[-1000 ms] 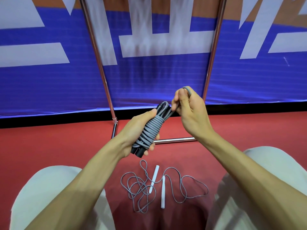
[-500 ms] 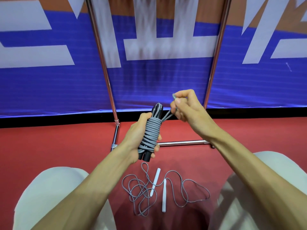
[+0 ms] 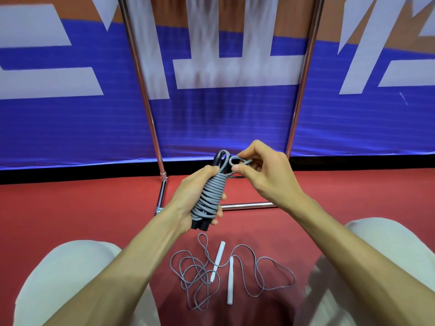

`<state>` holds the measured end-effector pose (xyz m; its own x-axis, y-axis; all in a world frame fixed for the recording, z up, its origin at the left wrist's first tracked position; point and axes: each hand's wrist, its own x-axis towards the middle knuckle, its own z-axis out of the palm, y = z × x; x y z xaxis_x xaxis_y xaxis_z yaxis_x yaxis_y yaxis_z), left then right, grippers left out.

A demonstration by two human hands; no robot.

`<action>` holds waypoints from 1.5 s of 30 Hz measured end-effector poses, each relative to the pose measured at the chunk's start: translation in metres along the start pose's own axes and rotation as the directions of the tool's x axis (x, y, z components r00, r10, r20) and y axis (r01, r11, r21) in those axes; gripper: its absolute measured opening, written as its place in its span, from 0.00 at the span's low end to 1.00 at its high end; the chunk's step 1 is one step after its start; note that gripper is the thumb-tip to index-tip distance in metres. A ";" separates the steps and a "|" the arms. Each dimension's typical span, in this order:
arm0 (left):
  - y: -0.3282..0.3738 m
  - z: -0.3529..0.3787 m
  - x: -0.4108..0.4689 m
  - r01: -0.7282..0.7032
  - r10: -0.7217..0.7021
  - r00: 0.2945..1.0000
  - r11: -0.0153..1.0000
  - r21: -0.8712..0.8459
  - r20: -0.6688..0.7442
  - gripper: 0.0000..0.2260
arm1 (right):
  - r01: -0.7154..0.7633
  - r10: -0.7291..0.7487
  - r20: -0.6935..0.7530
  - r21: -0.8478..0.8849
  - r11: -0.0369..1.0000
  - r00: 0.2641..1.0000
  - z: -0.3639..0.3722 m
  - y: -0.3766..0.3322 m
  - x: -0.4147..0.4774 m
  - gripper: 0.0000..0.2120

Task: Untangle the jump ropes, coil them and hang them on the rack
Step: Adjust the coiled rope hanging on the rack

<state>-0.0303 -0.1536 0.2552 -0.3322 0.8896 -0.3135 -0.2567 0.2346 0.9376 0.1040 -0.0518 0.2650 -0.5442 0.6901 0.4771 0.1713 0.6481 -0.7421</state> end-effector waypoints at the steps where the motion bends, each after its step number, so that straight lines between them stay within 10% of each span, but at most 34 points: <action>1: 0.000 0.000 -0.001 -0.009 0.009 1.000 1.000 0.005 0.004 0.11 | 0.019 -0.019 -0.002 0.001 1.000 1.000 0.000 0.000 -0.001 0.10; 20: -0.004 -0.007 0.004 -0.243 0.263 0.965 0.876 0.416 0.009 0.10 | 0.175 -0.186 -0.062 -0.149 0.973 0.981 0.008 0.008 -0.002 0.11; 28: -0.008 -0.007 0.004 -0.261 0.318 0.947 0.683 0.682 0.044 0.08 | 0.067 -0.064 0.021 -0.275 0.959 0.998 0.010 0.008 -0.007 0.15; 37: -0.016 -0.015 0.014 -0.164 0.382 0.922 0.221 0.961 0.069 0.13 | -0.074 0.091 0.052 -0.261 0.963 0.994 0.012 0.009 -0.002 0.06; 45: -0.017 -0.008 0.021 -0.289 0.197 0.957 0.591 0.753 0.213 0.11 | -0.259 0.237 0.116 0.256 0.931 0.965 0.005 0.002 0.009 0.13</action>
<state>-0.0403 -0.1422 0.2315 -0.1747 0.9811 -0.0834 0.6280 0.1763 0.7579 0.0952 -0.0457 0.2653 -0.5799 0.7816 0.2297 0.0909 0.3422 -0.9352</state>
